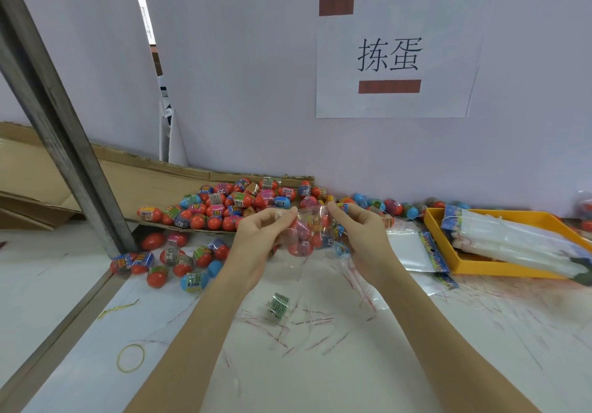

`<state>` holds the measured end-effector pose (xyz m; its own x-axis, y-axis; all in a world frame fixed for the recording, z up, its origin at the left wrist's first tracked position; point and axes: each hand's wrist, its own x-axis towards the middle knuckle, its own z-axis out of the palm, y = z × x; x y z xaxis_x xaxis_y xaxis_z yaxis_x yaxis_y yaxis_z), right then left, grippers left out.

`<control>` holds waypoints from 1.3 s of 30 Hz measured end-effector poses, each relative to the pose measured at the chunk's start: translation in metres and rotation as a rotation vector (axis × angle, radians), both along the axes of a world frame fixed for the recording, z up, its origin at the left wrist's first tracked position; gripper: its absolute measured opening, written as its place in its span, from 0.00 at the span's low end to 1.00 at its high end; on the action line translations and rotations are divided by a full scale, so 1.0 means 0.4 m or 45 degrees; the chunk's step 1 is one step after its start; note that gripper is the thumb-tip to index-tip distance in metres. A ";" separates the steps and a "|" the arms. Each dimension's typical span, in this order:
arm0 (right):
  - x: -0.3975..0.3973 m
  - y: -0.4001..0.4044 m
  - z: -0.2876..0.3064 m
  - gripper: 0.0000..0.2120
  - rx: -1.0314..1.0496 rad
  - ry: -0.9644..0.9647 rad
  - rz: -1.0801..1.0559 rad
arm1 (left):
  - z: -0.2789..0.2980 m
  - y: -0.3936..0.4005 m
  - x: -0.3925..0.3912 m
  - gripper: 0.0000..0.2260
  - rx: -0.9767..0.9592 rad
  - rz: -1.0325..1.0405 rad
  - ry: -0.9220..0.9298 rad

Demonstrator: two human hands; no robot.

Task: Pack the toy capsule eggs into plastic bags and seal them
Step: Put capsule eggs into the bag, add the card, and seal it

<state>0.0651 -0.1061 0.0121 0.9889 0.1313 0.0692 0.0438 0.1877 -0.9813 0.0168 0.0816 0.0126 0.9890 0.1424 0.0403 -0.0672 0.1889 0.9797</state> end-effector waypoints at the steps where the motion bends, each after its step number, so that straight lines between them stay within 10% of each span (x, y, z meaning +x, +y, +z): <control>1: 0.000 0.001 -0.001 0.13 -0.022 -0.025 -0.001 | -0.001 -0.002 0.000 0.08 0.024 0.042 0.002; 22: -0.010 -0.005 0.006 0.09 -0.777 -0.773 -0.247 | -0.005 0.004 0.000 0.10 0.136 0.425 -0.024; 31: -0.014 -0.017 0.020 0.14 -0.493 -0.510 0.108 | 0.000 -0.018 -0.006 0.09 0.521 -0.112 -0.077; 39: -0.020 0.000 0.025 0.19 -0.137 -0.143 0.188 | -0.002 -0.033 -0.003 0.08 0.237 0.379 -0.133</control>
<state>0.0570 -0.1061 0.0222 0.9452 0.2871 0.1555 0.1336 0.0945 -0.9865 0.0157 0.0686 0.0117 0.8947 0.4038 0.1911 -0.1937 -0.0347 0.9804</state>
